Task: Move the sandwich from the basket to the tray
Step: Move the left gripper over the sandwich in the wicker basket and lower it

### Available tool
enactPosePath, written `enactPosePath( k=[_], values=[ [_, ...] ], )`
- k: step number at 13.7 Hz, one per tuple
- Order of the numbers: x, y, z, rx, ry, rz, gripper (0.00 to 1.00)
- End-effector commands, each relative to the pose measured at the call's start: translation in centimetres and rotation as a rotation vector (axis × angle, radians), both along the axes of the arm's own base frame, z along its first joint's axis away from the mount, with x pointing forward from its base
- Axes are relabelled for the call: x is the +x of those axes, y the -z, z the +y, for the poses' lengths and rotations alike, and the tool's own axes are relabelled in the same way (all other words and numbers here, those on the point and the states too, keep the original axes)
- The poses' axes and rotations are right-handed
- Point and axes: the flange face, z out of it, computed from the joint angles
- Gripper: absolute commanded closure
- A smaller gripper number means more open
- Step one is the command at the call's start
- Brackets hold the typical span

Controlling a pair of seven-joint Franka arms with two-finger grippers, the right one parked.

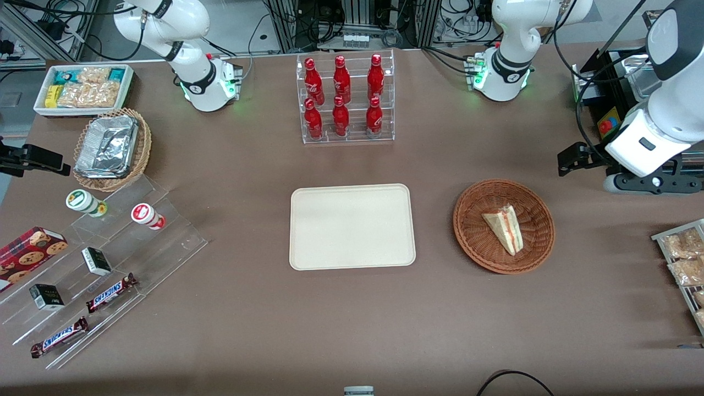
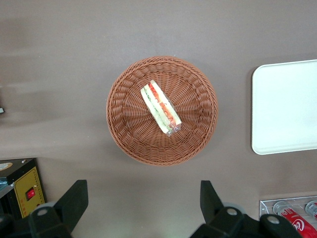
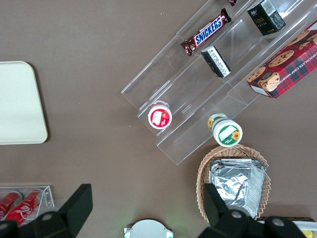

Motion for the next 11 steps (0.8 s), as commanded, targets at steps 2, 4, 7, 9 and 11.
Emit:
enactPosePath(
  k=[2, 4, 7, 9, 11],
  values=[
    [0.1, -0.1, -0.1, -0.007, 0.004, 0.015, 0.0],
    [0.4, 2.5, -0.1, -0.004, 0.004, 0.056, 0.0],
    [0.6, 7.2, -0.3, -0.003, -0.009, 0.052, 0.0],
    [0.6, 10.5, -0.6, -0.003, -0.022, 0.038, 0.0],
    [0.1, 13.9, -1.1, -0.002, -0.061, 0.01, 0.0]
  ],
)
